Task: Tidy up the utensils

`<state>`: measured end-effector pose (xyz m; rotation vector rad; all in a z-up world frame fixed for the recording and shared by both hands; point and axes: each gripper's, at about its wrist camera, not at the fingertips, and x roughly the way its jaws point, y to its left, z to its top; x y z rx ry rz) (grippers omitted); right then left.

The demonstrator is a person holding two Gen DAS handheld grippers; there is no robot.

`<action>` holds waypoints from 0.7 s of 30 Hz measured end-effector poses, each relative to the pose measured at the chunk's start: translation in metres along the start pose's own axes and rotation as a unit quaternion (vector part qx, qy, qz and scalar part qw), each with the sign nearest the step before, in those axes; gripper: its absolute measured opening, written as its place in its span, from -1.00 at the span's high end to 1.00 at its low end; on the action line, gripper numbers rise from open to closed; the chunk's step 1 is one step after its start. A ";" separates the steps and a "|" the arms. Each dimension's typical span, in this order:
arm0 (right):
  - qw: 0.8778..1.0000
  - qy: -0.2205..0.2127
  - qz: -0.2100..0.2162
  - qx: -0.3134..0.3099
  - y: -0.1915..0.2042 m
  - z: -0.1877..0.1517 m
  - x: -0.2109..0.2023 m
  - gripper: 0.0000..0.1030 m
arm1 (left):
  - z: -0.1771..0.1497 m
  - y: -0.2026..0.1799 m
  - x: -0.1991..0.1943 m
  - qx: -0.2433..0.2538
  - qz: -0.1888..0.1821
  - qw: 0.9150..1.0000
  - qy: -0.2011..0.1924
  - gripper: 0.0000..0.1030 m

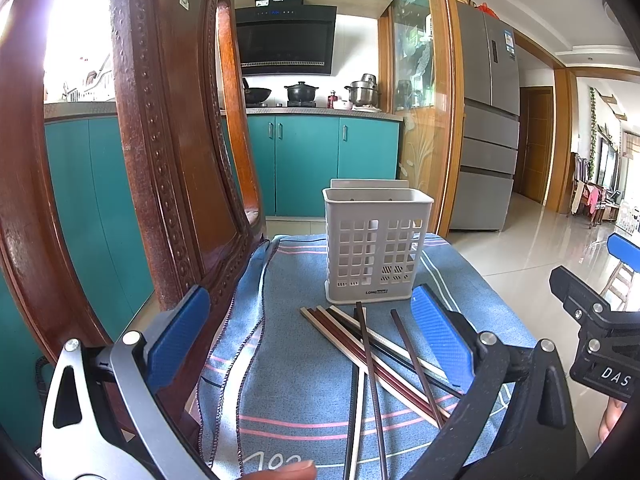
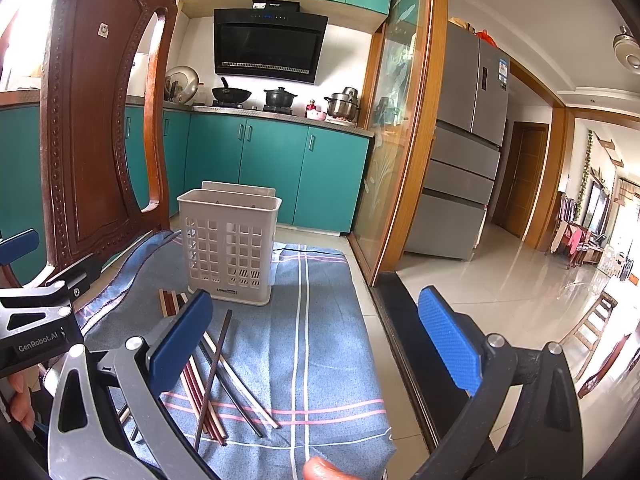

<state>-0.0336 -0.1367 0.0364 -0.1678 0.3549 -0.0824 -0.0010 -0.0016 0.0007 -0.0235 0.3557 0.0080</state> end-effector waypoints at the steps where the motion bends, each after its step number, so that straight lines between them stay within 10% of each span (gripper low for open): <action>1: 1.000 0.000 0.000 0.000 0.000 0.000 0.000 -0.95 | 0.000 0.000 0.000 0.000 0.000 1.000 0.000 -0.94; 21: 1.000 0.002 0.000 0.004 0.002 -0.004 0.002 -0.95 | 0.000 -0.001 0.000 0.000 0.001 1.000 0.000 -0.94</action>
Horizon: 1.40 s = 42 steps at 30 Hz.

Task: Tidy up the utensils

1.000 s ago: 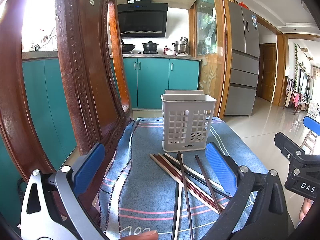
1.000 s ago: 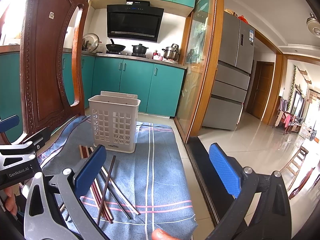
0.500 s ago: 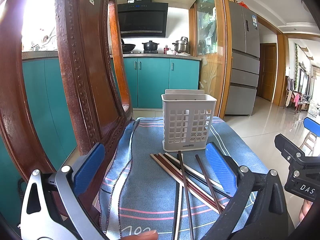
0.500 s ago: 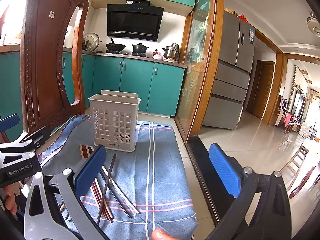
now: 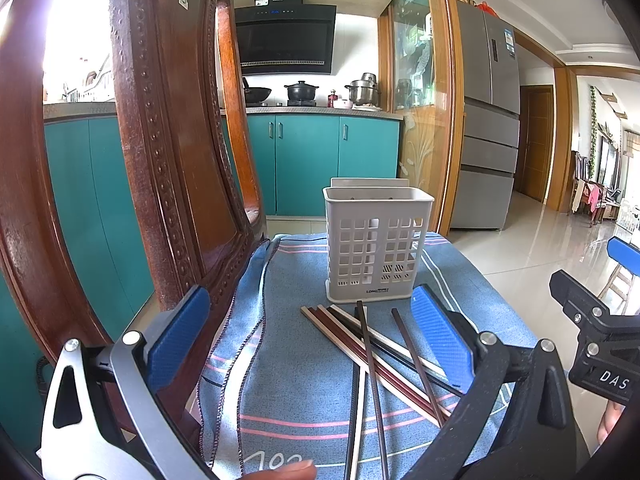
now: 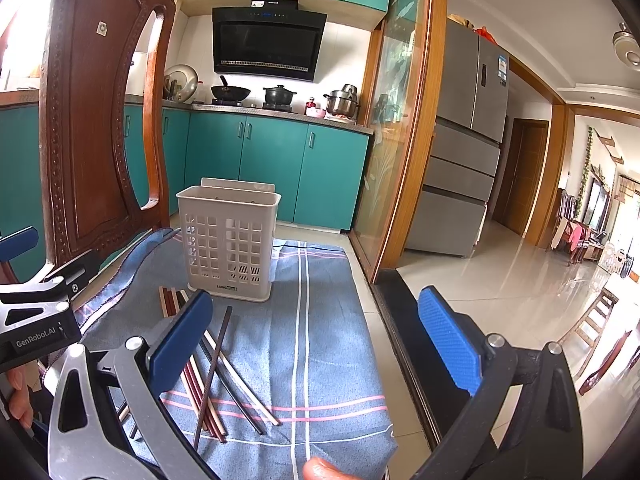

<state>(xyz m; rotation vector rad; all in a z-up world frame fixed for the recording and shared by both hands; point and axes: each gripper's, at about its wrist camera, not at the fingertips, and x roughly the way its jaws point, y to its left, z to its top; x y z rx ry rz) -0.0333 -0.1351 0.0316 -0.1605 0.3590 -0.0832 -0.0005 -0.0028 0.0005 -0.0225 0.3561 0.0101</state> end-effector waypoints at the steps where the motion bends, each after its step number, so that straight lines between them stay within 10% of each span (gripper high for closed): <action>1: 1.000 0.000 0.000 0.001 0.000 0.000 0.000 -0.95 | 0.000 0.000 0.000 0.000 0.000 1.000 0.000 -0.94; 18: 1.000 0.015 -0.003 0.000 -0.005 -0.006 0.011 -0.95 | -0.005 0.001 0.008 0.007 0.011 1.000 0.020 -0.94; 24: 0.988 0.149 0.014 -0.031 -0.007 -0.022 0.064 -0.95 | -0.016 0.009 0.038 -0.005 -0.009 0.994 0.111 -0.94; 27: 0.976 0.209 0.062 0.005 -0.016 -0.036 0.086 -0.55 | -0.026 0.012 0.056 -0.021 -0.041 0.985 0.165 -0.45; 30: 0.963 0.247 0.100 0.045 -0.026 -0.040 0.104 0.16 | -0.034 0.011 0.092 -0.039 -0.078 0.964 0.250 0.45; 42: 0.952 0.266 0.139 0.060 -0.040 -0.035 0.138 0.32 | -0.034 0.008 0.205 -0.135 -0.145 0.916 0.349 0.54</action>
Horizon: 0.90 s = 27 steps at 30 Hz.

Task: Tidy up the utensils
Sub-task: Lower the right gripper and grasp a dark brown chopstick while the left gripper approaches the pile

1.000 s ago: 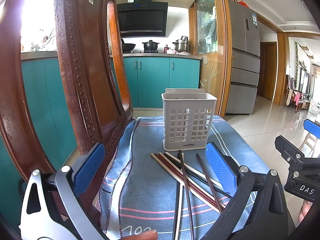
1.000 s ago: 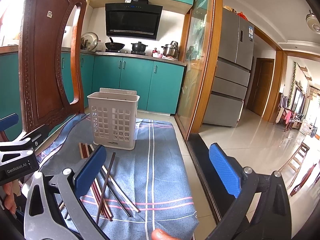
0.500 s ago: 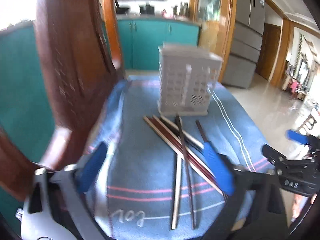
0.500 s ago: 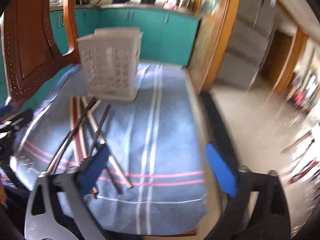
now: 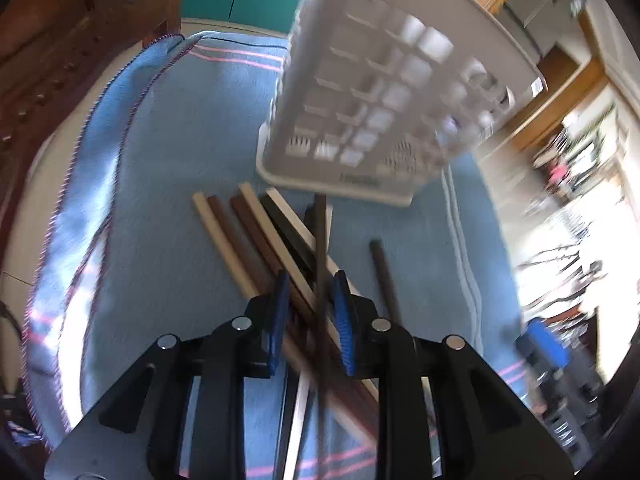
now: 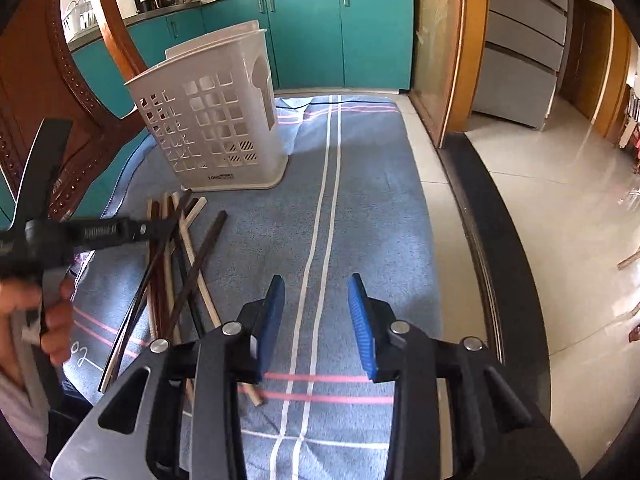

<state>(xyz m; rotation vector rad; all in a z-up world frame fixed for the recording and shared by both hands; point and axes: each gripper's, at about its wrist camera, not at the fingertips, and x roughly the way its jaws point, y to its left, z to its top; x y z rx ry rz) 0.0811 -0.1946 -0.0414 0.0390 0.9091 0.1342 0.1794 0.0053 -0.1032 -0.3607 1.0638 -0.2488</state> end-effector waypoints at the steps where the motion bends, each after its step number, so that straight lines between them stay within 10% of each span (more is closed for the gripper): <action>1: 1.000 0.002 0.003 -0.001 -0.001 0.000 0.002 0.32 | 0.002 0.005 0.002 -0.015 -0.029 0.999 0.001 0.66; 4: 1.000 0.011 0.010 -0.002 0.001 0.005 0.015 0.32 | 0.002 0.009 0.012 -0.038 -0.072 0.997 0.013 0.85; 15: 0.996 0.050 0.069 -0.016 0.041 0.032 0.054 0.32 | -0.012 0.017 -0.042 -0.028 -0.033 0.997 -0.066 0.96; 23: 0.992 0.099 0.081 -0.016 0.069 0.049 0.095 0.32 | -0.019 0.028 -0.031 -0.049 0.027 0.998 -0.019 0.80; 27: 0.991 0.100 0.082 -0.025 0.069 0.053 0.094 0.85 | -0.016 0.036 -0.019 -0.055 -0.005 0.998 0.002 0.79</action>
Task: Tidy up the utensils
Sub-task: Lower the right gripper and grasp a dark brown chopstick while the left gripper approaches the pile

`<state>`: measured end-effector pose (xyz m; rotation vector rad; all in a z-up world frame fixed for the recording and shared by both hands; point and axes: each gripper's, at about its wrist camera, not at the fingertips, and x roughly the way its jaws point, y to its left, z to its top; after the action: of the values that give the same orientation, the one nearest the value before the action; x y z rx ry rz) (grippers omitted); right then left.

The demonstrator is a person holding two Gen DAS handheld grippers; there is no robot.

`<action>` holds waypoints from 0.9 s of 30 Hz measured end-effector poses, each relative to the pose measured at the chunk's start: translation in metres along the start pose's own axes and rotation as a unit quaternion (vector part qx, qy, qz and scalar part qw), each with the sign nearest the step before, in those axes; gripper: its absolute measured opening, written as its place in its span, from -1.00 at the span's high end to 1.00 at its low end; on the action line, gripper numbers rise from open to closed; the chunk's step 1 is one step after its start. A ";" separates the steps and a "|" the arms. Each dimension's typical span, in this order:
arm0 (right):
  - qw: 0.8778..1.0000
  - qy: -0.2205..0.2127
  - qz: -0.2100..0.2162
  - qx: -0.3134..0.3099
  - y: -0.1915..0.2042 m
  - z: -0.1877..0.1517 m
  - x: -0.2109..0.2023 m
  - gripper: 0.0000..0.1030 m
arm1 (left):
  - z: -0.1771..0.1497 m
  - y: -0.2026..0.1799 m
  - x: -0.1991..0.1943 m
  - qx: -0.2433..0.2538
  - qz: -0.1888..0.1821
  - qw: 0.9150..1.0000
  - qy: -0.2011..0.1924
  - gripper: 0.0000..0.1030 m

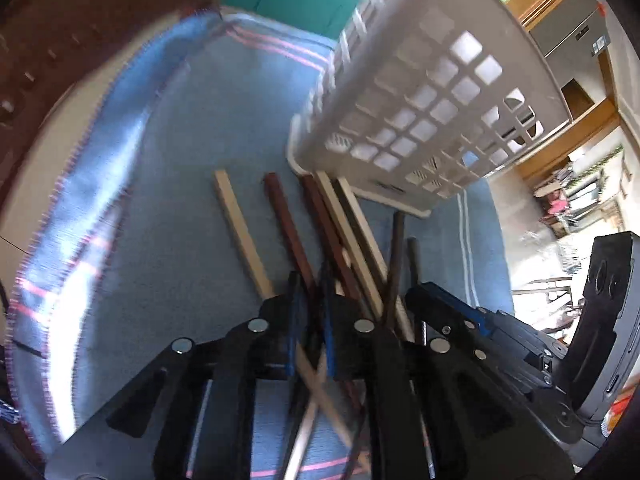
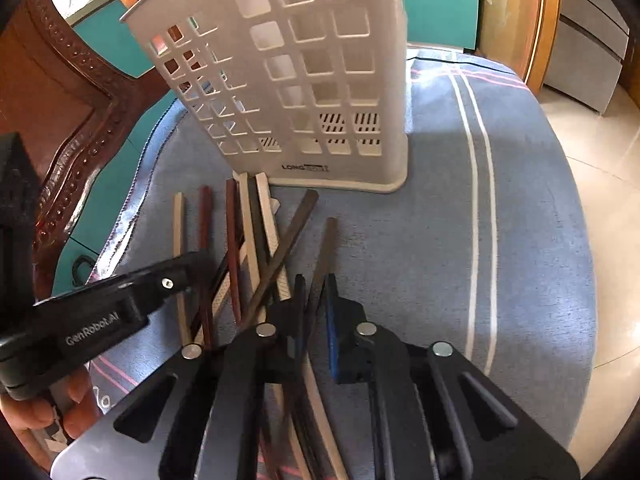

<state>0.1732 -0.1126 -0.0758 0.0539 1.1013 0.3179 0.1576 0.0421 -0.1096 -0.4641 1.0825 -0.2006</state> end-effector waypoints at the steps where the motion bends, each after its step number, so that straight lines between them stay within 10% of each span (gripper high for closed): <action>1: 1.000 -0.001 -0.003 -0.002 -0.002 -0.001 -0.002 0.87 | -0.001 0.000 0.000 0.003 -0.002 1.000 0.000 0.83; 15: 0.999 -0.008 -0.049 0.004 -0.043 -0.010 -0.018 0.87 | 0.004 -0.008 -0.015 0.026 0.011 0.999 -0.030 0.86; 18: 0.999 -0.010 -0.052 0.003 -0.043 -0.009 -0.017 0.87 | 0.005 -0.014 -0.015 0.026 0.014 0.999 -0.041 0.62; 27: 0.997 -0.016 -0.073 -0.007 -0.035 -0.012 -0.020 0.84 | 0.001 -0.011 -0.006 0.044 0.127 0.990 -0.037 0.61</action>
<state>0.1627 -0.1530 -0.0712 -0.0341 1.0647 0.1934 0.1568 0.0346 -0.0990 -0.2488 1.0446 -0.0057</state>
